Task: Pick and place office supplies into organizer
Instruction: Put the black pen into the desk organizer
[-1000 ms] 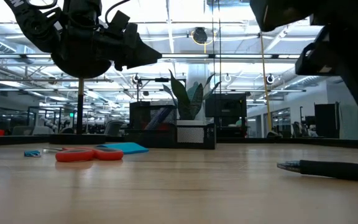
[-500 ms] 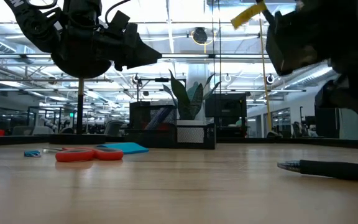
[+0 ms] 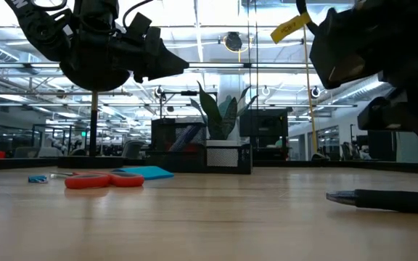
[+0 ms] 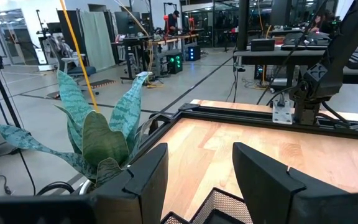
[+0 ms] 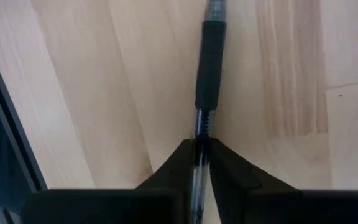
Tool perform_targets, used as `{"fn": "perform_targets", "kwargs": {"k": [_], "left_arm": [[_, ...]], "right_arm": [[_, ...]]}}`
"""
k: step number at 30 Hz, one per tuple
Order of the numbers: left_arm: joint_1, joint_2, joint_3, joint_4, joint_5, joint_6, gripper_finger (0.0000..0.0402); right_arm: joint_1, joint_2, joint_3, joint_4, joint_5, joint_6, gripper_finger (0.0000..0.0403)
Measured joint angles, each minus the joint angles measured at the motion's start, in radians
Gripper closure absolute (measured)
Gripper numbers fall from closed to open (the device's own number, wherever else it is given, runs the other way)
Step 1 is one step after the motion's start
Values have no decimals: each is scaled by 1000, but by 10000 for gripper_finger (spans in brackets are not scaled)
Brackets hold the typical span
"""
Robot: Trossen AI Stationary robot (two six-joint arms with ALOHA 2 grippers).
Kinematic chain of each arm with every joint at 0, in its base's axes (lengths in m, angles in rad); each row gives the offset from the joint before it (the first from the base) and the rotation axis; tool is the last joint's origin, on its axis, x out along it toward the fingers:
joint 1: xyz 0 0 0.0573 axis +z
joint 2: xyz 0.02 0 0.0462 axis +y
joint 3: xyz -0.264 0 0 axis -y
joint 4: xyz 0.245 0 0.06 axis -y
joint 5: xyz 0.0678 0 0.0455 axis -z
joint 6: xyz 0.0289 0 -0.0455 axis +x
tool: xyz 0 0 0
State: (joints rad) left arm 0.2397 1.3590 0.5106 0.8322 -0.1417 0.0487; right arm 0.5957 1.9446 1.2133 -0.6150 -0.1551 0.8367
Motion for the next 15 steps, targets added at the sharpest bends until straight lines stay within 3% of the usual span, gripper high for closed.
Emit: {"fn": "perform_targets", "kwargs": {"k": [3, 15], "left_arm": [[0, 0, 0, 0, 0, -2, 213], [0, 0, 0, 0, 0, -1, 213]], "right_arm": [[0, 1, -9, -5, -1, -42, 389], [-59, -28, -13, -30, -23, -161, 390]]}}
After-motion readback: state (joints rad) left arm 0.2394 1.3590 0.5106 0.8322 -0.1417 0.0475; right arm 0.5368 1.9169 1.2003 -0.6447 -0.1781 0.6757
